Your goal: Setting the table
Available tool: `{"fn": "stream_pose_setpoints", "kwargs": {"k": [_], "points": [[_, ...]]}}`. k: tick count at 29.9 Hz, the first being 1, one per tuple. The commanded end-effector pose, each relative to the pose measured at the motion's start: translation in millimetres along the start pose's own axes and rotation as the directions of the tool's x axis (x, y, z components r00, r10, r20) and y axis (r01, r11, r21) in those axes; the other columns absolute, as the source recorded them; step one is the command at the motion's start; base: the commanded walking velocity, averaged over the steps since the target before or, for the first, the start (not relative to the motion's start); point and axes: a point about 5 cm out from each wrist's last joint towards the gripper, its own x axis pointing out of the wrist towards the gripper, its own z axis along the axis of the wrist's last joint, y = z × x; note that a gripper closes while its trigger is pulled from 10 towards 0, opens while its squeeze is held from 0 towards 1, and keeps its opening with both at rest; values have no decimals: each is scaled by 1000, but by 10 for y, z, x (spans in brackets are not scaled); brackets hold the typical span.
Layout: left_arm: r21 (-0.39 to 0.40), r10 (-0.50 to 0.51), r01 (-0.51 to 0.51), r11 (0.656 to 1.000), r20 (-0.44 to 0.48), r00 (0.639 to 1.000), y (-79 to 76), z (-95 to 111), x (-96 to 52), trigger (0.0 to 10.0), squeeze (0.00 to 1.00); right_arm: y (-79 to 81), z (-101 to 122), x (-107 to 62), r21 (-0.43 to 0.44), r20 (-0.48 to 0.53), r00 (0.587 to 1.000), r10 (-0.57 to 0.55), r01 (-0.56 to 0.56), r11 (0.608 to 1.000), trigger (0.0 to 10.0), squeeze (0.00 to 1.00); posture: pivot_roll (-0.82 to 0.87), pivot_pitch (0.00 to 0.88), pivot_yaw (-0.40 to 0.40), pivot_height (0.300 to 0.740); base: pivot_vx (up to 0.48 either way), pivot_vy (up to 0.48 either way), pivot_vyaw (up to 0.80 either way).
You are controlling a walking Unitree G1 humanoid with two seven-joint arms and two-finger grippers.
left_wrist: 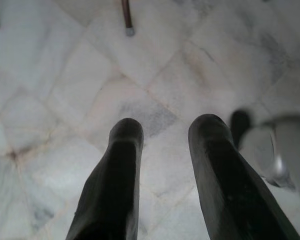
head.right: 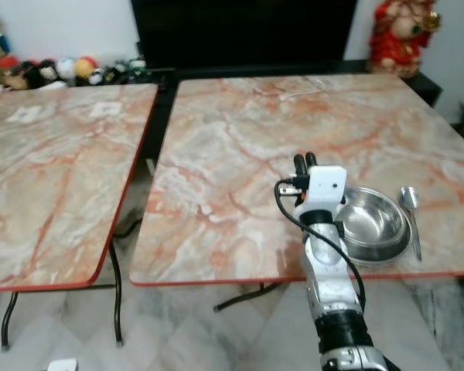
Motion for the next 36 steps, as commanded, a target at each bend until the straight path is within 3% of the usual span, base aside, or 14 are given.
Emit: {"fn": "stream_pose_setpoints", "kwargs": {"k": [1, 5, 13, 20, 36], "points": [[1, 9, -9, 1000, 9, 1000, 26, 30, 3, 10000, 0, 159, 82, 43, 7, 28, 998, 49, -49, 999, 10000, 0, -20, 0, 17, 740, 0, 480, 0], [3, 12, -12, 1000, 6, 1000, 26, 23, 2, 10000, 0, 289, 83, 35, 12, 21, 996, 85, -86, 996, 10000, 0, -15, 0, 14, 740, 0, 480, 0], [4, 9, -9, 1000, 3, 1000, 17, 7, -1, 10000, 0, 378, 79, 14, -18, 29, 991, 132, -131, 991, 10000, 0, -9, 0, 9, 740, 0, 480, 277], [5, 8, -8, 1000, 2, 1000, 13, -1, -2, 10000, 0, 396, 81, 22, 23, 26, 991, 129, -129, 991, 10000, 0, -7, 0, 8, 740, 0, 480, 175], [5, 2, -2, 1000, 0, 1000, 1, -10, -3, 10000, 0, 426, 81, 49, -1, 18, 989, 145, -145, 989, 10000, 0, -12, 0, 6, 740, 0, 480, 0]]}}
